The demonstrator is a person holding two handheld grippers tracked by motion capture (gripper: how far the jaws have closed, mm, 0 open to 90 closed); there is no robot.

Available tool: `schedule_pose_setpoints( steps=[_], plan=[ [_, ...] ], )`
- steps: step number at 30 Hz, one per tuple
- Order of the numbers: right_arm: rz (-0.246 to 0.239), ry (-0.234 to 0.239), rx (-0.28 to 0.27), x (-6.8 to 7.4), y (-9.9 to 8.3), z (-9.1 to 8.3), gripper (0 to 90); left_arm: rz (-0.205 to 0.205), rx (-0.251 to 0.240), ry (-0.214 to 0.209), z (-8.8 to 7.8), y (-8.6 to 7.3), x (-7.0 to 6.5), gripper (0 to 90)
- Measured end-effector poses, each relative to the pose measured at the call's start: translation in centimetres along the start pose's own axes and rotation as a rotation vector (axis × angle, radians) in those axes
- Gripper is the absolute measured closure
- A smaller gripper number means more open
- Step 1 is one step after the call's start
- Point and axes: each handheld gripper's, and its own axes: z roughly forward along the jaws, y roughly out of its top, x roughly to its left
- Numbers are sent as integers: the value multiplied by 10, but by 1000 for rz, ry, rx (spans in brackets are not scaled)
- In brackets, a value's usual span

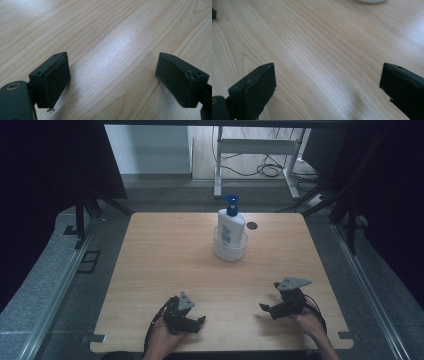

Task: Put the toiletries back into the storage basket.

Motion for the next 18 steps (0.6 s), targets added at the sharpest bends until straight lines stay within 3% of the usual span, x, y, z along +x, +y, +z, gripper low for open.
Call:
schedule_pose_setpoints(
  steps=[18],
  plan=[
    [-14,14,69,7,-14,15,3,-2,0,1,0,0,0,117]
  ],
)
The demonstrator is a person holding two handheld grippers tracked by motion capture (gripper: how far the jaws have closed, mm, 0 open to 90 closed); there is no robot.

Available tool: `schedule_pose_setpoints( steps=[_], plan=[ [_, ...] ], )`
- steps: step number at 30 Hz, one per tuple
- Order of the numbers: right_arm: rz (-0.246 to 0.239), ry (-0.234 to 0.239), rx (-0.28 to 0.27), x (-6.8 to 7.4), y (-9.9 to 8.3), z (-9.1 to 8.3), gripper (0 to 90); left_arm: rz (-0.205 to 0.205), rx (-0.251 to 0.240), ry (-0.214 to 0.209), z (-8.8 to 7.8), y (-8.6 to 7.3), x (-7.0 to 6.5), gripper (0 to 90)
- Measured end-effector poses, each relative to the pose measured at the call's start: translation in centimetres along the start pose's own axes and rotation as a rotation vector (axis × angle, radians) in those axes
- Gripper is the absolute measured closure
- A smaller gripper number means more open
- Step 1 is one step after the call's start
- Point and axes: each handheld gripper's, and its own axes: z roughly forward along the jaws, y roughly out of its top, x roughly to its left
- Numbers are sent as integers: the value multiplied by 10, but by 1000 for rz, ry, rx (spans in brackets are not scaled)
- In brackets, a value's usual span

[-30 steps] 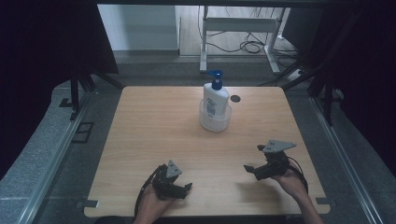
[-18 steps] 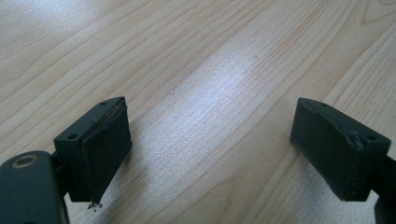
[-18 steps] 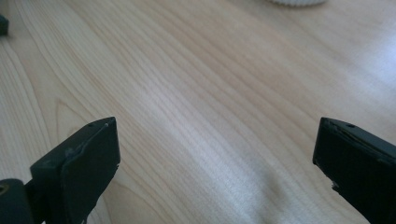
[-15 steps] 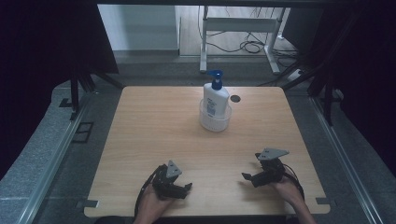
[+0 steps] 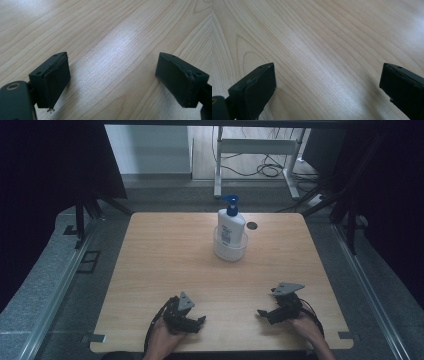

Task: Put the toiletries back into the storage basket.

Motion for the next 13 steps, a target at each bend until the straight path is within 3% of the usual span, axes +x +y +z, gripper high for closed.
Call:
schedule_pose_setpoints(
  steps=[13],
  plan=[
    [14,1,8,3,-4,4,0,1,0,-1,0,0,0,116]
  ],
)
